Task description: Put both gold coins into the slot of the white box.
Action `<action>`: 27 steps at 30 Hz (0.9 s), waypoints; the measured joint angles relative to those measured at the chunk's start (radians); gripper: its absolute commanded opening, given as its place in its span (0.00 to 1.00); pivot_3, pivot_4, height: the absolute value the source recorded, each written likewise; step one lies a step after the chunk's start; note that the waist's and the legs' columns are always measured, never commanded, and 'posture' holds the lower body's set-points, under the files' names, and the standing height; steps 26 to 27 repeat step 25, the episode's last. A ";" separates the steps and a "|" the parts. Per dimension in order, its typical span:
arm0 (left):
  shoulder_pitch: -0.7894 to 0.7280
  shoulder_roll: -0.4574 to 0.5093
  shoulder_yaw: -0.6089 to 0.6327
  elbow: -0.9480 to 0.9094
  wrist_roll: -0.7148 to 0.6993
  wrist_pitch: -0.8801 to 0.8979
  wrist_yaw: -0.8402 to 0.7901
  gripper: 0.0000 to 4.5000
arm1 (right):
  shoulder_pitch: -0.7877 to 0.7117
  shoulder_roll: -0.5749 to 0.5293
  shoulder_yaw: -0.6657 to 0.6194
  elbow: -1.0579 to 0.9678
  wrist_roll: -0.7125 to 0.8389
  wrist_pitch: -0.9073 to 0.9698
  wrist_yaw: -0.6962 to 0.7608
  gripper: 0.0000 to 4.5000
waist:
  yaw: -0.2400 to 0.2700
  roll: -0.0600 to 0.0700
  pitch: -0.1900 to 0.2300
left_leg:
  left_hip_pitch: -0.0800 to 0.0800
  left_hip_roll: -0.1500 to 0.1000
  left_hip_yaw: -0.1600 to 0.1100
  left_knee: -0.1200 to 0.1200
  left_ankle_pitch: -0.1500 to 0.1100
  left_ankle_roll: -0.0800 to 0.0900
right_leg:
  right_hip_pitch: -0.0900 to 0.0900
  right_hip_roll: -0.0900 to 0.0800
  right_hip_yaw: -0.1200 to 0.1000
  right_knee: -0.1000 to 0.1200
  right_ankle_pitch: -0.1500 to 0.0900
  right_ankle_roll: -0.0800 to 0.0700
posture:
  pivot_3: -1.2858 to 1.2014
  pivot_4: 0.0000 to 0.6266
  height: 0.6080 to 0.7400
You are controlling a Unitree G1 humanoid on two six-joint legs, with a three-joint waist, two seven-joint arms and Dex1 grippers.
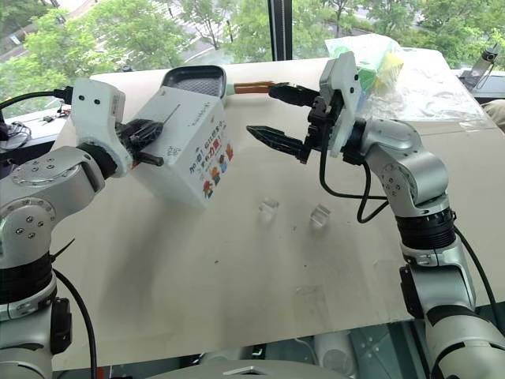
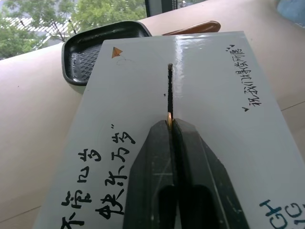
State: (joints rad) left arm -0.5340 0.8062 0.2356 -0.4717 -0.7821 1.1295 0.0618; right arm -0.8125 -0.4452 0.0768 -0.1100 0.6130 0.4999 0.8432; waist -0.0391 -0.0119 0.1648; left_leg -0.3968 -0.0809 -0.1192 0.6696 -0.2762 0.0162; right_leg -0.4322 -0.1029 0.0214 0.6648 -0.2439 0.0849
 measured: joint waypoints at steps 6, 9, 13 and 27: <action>0.036 -0.059 0.000 0.015 0.116 -0.185 -0.089 0.99 | 0.023 -0.002 -0.010 -0.014 -0.005 0.002 0.001 1.00 | 0.007 -0.001 0.000 | -0.002 -0.001 -0.002 0.001 0.000 0.000 | 0.000 -0.001 -0.002 -0.001 0.000 0.000 | 0.52 0.24 0.85; 0.034 -0.135 0.092 -0.044 0.010 -0.256 -0.174 0.99 | 0.090 -0.036 -0.026 -0.048 0.004 0.013 0.019 1.00 | 0.012 -0.002 0.000 | -0.004 -0.001 -0.003 0.001 0.000 0.000 | 0.000 -0.002 -0.004 -0.003 0.000 0.000 | 0.52 0.24 0.85; 0.225 -0.132 0.157 -0.280 -0.203 -0.268 -0.311 0.99 | 0.256 -0.085 -0.057 -0.045 0.006 0.000 0.071 1.00 | 0.003 -0.002 0.000 | -0.002 -0.001 -0.001 -0.001 -0.002 0.002 | 0.000 -0.003 -0.003 -0.003 0.000 0.000 | 0.52 0.24 0.85; 0.888 -0.132 -0.064 -0.292 0.235 -0.598 -0.531 0.99 | 0.676 -0.213 -0.116 0.111 -0.146 -0.283 0.233 1.00 | 0.025 0.001 0.001 | 0.018 0.001 0.007 0.000 -0.004 0.007 | 0.020 -0.001 0.002 -0.006 -0.001 -0.006 | 0.52 0.24 0.85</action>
